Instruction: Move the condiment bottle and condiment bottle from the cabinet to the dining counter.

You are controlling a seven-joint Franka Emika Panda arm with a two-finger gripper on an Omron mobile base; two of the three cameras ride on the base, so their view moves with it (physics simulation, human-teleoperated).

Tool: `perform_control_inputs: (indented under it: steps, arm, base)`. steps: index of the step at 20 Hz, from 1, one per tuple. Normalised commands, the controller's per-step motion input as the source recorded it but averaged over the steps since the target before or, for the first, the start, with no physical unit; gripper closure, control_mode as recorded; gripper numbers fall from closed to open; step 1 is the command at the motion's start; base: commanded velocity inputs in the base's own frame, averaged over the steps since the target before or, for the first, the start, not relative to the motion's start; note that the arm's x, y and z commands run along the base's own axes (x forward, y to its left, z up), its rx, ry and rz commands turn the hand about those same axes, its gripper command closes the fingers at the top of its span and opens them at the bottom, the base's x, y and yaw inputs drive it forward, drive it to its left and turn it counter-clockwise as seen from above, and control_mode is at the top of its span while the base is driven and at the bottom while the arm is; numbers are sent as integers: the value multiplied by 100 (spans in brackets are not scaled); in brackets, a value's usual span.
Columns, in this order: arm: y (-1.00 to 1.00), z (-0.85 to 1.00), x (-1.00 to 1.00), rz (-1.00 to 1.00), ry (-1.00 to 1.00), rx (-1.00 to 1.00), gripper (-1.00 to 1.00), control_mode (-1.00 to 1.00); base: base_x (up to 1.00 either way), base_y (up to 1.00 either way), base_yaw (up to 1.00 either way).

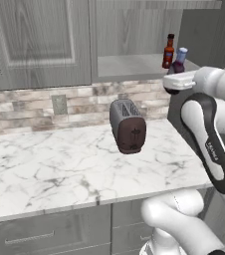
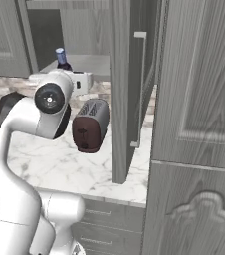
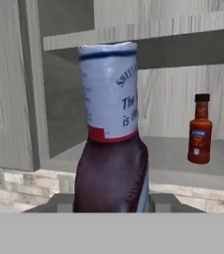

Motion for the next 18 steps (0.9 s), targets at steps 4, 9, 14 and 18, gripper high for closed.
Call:
perform_control_inputs:
  steps: [4, 9, 14, 18]
  arm:
    - [2, 0, -22, -4, 0, -9, 100, -100]
    - [0, 0, -17, -7, 0, 0, 100, -100]
    - [1, 0, -24, -6, 0, 0, 100, -100]
    - [1, 0, -24, -6, 0, -1, 100, -100]
  base:
    - [0, 0, 0]
    - [0, 0, 0]
    - [0, 0, 0]
    - [0, 0, 0]
